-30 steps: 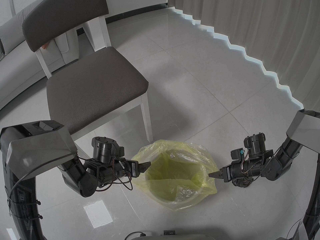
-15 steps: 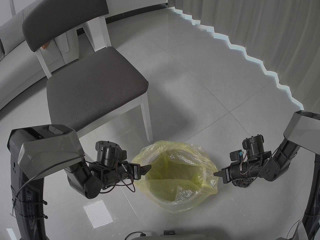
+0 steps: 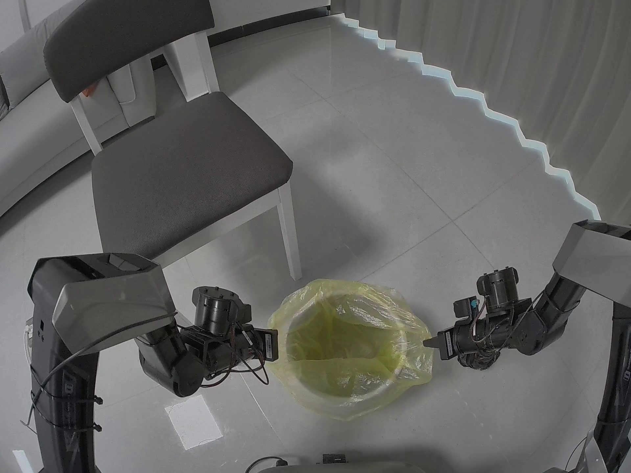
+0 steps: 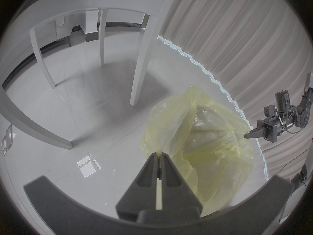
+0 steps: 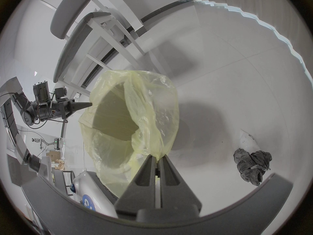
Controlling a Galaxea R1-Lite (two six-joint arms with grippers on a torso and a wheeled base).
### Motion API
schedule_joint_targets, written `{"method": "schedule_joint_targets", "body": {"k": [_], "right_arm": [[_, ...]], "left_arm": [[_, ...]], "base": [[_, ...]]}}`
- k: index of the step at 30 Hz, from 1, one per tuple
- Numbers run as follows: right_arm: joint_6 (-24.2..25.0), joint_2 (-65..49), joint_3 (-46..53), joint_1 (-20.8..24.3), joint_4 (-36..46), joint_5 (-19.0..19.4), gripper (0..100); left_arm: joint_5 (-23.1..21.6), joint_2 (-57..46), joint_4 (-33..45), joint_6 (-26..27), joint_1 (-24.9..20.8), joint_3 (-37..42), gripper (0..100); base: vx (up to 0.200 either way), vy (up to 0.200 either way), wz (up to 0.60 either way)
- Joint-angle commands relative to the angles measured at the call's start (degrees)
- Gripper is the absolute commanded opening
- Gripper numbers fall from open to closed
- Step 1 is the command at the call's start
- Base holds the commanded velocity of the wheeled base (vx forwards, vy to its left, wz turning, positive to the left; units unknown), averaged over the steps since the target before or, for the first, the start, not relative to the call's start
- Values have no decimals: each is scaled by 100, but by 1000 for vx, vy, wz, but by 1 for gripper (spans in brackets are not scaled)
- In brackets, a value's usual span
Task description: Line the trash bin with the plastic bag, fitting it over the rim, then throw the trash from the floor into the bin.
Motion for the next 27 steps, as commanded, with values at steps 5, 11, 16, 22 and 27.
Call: {"method": "schedule_joint_targets", "body": {"k": [5, 11, 16, 22, 27], "right_arm": [[-36, 622, -420, -77, 34, 1, 0], [-44, 921, -912, -24, 386, 1, 0], [-62, 1105, -1378, -33, 896, -7, 0], [-97, 1176, -1545, -33, 1089, -7, 0], [-167, 1158, -1528, -33, 1089, -7, 0]], "left_arm": [[32, 477, 11, 61, 78, -201, 0], [102, 767, 99, 166, 131, -518, 0], [111, 995, 266, 201, 166, -825, 0], [102, 1048, 301, 201, 157, -904, 0], [85, 969, 222, 175, 148, -843, 0]], "base": [[0, 0, 0], [0, 0, 0], [0, 0, 0], [0, 0, 0], [0, 0, 0]]}}
